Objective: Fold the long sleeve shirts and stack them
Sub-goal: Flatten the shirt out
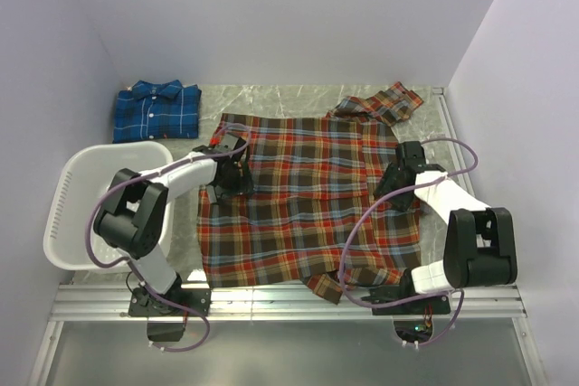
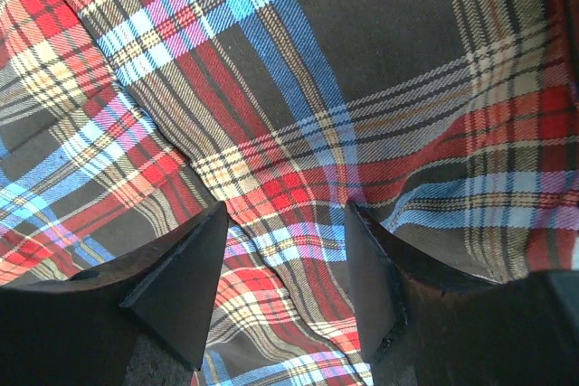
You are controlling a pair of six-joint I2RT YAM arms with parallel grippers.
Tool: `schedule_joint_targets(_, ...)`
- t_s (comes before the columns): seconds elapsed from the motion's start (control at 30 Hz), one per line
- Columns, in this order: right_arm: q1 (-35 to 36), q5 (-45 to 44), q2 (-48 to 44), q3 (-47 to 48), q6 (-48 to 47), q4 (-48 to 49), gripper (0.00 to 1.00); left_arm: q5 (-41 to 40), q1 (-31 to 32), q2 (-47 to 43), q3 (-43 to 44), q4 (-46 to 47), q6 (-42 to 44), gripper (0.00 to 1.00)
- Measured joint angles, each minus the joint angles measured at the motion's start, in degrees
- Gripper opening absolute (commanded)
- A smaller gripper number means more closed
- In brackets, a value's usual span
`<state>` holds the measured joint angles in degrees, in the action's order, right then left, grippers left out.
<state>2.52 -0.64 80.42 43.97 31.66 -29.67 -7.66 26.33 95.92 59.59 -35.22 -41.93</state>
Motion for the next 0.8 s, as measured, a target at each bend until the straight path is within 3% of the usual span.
schedule_joint_targets(0.13,0.11,-0.02,2.14,0.07,0.00,1.27,0.61,0.00,-0.02,2.95,0.96,0.20,-0.37,0.84)
schedule_joint_targets(0.3,0.13,-0.09,7.61,3.23,0.02,2.12,0.61,-0.24,-0.20,9.64,9.38,-0.96,0.02,0.84)
schedule_joint_targets(0.8,-1.62,0.24,26.38,24.70,2.99,3.37,0.60,-0.31,-7.17,28.61,36.68,0.09,2.49,0.84)
